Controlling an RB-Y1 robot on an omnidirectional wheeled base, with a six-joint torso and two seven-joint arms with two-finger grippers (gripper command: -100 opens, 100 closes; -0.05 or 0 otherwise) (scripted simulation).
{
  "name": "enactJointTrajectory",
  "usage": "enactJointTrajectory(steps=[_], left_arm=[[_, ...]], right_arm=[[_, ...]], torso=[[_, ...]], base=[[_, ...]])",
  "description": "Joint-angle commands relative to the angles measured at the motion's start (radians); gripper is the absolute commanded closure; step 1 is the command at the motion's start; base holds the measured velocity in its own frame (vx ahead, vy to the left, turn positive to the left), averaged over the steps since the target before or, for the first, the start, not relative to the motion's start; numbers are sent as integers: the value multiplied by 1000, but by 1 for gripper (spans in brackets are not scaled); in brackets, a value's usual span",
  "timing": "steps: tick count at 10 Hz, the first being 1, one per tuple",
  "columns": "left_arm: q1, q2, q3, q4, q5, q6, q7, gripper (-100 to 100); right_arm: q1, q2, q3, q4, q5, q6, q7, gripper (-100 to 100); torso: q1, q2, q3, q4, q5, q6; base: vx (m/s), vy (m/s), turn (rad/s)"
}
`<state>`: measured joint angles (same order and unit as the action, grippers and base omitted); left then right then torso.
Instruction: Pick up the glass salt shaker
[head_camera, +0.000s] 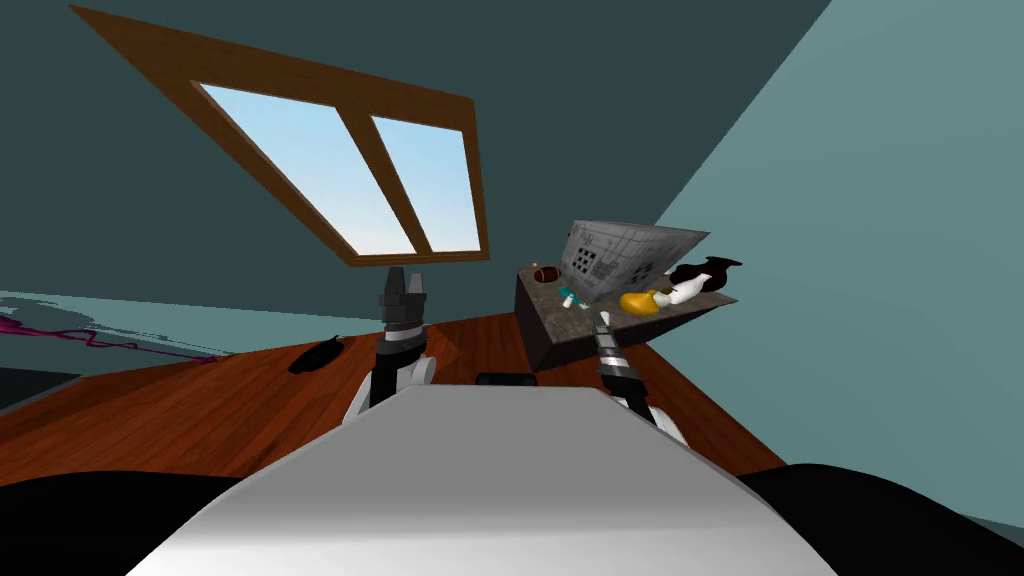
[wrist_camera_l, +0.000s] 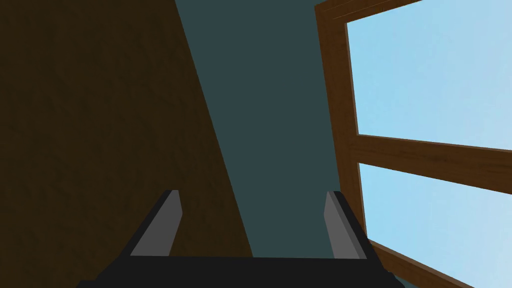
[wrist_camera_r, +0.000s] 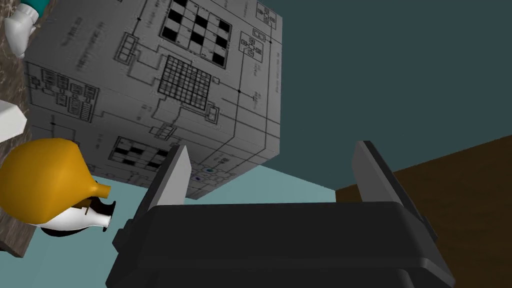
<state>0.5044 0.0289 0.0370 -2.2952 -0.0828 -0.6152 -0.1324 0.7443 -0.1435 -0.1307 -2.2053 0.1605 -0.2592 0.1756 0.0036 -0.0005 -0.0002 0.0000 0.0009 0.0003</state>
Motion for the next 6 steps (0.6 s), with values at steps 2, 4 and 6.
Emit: enactJointTrajectory(steps=[2,4,6], left_arm=[[0,0,0,0,0,0,0,0],[0,0,0,0,0,0,0,0],[0,0,0,0,0,0,0,0]], right_arm=[[18,-4,-24,15,35,42,37,-100],[43,-1,-47,32,83,88,83,-100],[63,1,-69,52,130,134,128,-100]], torso=[[0,-2,-1,0,0,0],[-2,-1,0,0,0,0],[-2,-3,-2,-1,0,0]], base=[[42,49,109],[34,36,158],[91,27,167]])
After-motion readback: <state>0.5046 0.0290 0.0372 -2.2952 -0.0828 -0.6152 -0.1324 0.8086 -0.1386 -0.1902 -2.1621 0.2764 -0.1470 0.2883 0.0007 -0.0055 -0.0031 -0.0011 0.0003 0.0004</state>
